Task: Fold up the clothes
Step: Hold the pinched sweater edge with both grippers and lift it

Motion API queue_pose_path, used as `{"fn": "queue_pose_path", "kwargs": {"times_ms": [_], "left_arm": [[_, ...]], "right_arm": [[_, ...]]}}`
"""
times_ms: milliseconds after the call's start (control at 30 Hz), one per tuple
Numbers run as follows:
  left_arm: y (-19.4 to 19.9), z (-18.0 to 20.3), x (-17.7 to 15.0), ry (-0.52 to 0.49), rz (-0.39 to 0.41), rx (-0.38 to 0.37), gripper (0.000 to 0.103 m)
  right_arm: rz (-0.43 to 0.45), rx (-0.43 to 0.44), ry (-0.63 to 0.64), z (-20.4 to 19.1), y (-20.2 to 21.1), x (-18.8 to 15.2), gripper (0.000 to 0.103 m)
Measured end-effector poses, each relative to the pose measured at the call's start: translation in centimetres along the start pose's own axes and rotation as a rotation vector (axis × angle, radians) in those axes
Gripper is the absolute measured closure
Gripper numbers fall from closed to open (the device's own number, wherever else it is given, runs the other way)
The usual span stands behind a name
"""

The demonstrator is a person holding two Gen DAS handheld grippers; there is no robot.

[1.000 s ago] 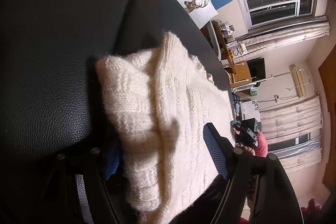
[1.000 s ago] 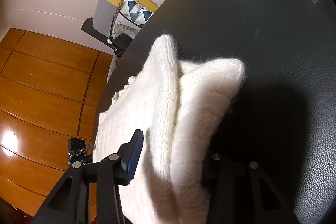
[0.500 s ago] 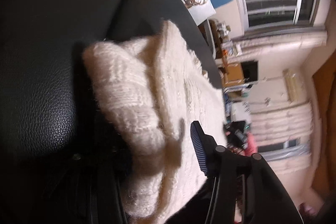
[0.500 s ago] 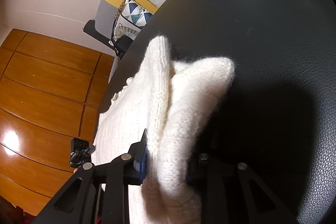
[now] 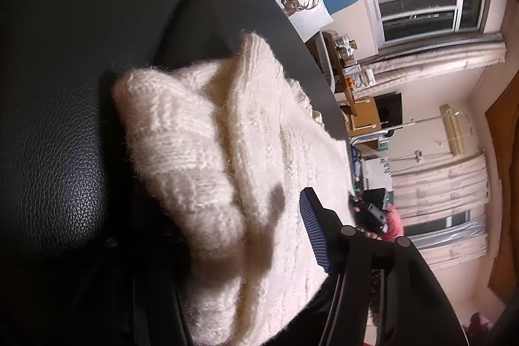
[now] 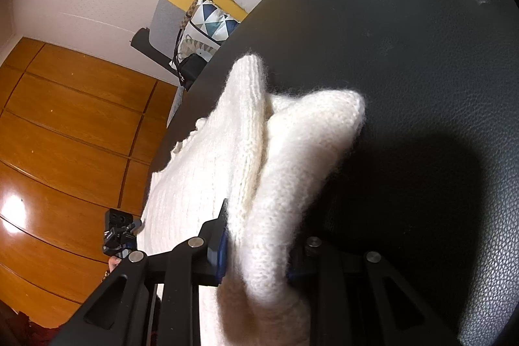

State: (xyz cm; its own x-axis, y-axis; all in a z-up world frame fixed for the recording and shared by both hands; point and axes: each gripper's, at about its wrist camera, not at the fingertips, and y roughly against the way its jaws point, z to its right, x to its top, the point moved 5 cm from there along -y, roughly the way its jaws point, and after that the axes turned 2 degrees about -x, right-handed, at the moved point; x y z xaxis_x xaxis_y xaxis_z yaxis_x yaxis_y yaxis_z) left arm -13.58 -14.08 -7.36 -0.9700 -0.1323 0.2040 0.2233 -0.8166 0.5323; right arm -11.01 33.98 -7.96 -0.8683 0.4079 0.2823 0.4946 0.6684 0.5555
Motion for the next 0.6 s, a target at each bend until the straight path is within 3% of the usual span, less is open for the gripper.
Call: {"fn": "queue_pose_path", "kwargs": {"times_ms": [167,267,367,600], "left_arm": [[-0.48,0.54,0.62,-0.038,-0.025,0.054,0.048],[-0.56,0.47,0.70,-0.064,-0.027,0.100,0.064],[-0.33,0.05,0.59,-0.065,-0.016,0.103,0.070],[-0.19,-0.42,0.39,-0.062,0.013,0.107,0.074]], "right_arm": [[-0.030,0.005,-0.020,-0.01,-0.16,0.23,0.080],[-0.036,0.011,-0.020,-0.02,-0.15,0.21,0.080],[-0.033,0.007,-0.010,-0.06,-0.13,0.20,0.080],[-0.023,-0.012,0.010,-0.34,-0.17,0.22,0.080]]}}
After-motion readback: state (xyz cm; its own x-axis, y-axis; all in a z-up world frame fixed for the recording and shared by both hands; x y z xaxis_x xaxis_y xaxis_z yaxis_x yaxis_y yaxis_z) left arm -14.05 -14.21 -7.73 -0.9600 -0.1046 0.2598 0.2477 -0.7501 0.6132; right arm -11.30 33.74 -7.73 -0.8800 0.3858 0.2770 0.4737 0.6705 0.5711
